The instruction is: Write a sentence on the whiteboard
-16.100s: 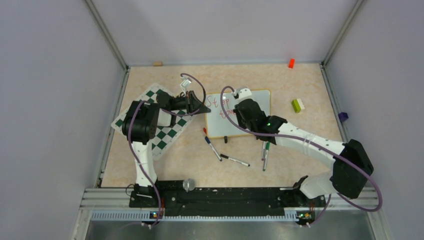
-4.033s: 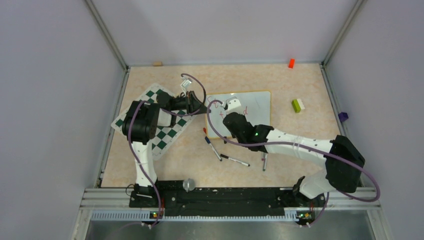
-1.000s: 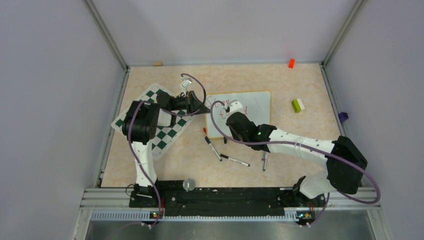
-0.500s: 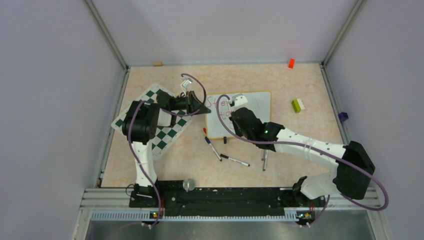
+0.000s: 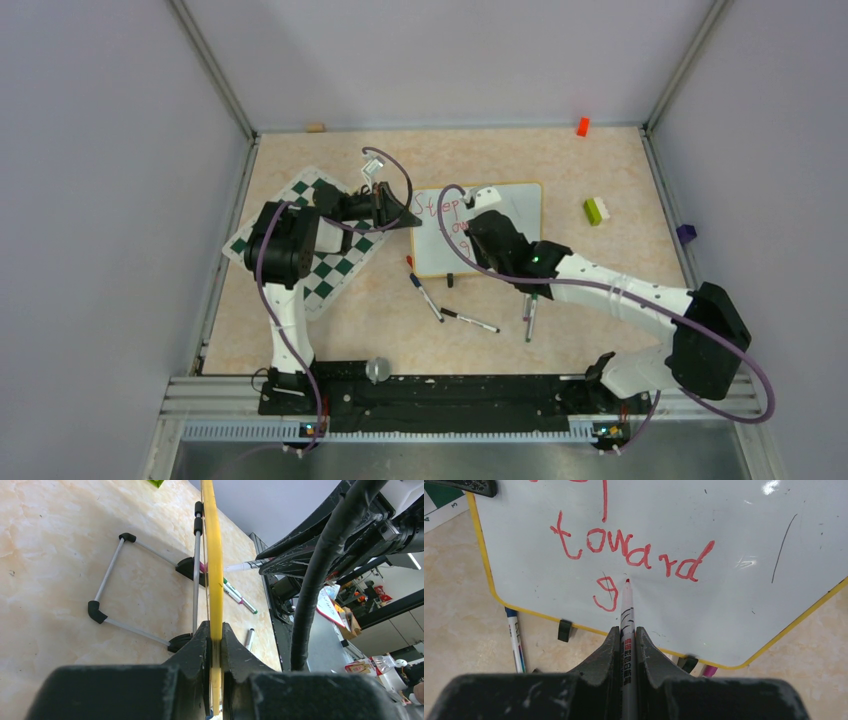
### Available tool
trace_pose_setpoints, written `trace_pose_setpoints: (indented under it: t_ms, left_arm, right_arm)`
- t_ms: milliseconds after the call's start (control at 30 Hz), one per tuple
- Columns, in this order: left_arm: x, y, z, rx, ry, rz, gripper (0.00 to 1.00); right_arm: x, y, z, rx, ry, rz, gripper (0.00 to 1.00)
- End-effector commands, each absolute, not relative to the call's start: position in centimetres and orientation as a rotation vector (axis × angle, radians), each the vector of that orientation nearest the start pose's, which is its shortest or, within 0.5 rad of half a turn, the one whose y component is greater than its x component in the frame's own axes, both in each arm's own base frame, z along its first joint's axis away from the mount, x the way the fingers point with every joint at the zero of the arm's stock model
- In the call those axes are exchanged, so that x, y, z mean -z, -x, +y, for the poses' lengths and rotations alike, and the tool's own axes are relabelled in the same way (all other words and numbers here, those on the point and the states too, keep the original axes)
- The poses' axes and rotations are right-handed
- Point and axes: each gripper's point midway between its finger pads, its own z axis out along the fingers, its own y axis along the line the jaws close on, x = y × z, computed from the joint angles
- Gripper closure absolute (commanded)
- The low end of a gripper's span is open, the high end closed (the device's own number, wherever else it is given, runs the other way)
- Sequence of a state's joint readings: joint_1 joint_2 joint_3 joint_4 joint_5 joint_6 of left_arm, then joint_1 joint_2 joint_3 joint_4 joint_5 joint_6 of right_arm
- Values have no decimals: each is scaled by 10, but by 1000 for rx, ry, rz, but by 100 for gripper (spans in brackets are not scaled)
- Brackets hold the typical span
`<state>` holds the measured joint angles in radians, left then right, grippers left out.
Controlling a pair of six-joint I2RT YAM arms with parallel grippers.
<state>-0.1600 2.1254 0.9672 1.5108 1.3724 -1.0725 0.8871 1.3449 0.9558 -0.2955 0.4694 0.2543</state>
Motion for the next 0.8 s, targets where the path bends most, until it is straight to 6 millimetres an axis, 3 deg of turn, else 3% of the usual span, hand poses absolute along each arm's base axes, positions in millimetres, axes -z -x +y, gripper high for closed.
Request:
trace_pose_setpoints:
  t_ms: [0, 500, 767]
  left_arm:
    - [-167, -353, -242, 1690, -827, 1537, 100]
    - [-167, -353, -242, 1690, -828, 1536, 100]
    - [-167, -354, -242, 1690, -826, 1537, 100]
  right_arm:
    - [-164, -295, 245, -131, 420, 2097, 100]
    - [-150, -297, 249, -113, 433, 2125, 100]
    - [-150, -303, 234, -40, 375, 2127, 100]
